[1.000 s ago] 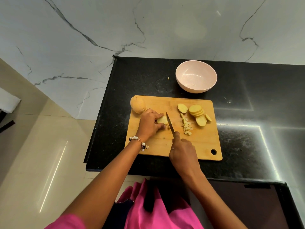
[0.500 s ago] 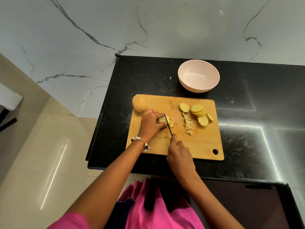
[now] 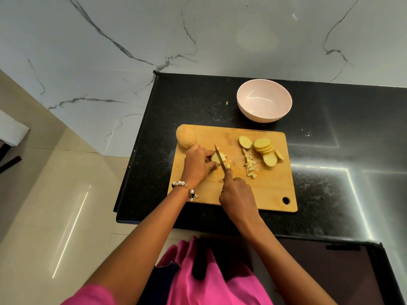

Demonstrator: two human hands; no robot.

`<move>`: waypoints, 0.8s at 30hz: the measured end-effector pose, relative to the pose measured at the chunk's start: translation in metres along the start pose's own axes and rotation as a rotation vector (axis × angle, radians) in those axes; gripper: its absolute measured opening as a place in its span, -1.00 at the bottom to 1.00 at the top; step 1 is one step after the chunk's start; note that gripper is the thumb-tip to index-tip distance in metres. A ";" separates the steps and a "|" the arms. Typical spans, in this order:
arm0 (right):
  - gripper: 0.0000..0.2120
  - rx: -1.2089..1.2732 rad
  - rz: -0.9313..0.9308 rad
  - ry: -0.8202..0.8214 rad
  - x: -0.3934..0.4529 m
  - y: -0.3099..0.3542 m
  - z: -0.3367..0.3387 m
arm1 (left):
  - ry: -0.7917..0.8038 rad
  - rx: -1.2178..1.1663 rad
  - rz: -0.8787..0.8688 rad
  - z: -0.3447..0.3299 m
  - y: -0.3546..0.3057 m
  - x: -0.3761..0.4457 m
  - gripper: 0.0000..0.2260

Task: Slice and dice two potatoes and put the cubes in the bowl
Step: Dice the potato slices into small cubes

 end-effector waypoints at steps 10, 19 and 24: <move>-0.46 -0.151 0.020 -0.028 -0.017 0.010 -0.010 | -0.055 -0.086 0.004 0.002 0.003 -0.005 -0.58; -0.50 0.050 0.028 -0.013 -0.024 -0.004 0.008 | -0.023 -0.014 0.041 0.001 0.004 -0.002 -0.56; -0.47 0.036 0.012 0.023 -0.004 0.004 0.002 | -0.053 -0.044 0.068 0.004 0.008 -0.005 -0.64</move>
Point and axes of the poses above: each hand's wrist, its own x-axis towards the middle knuckle, its own z-axis out of the back of the hand, y = z × x, the point moved 8 cm from there along x, towards the middle knuckle, and after that the axes turned 5 degrees about y, right-handed, at the moved point
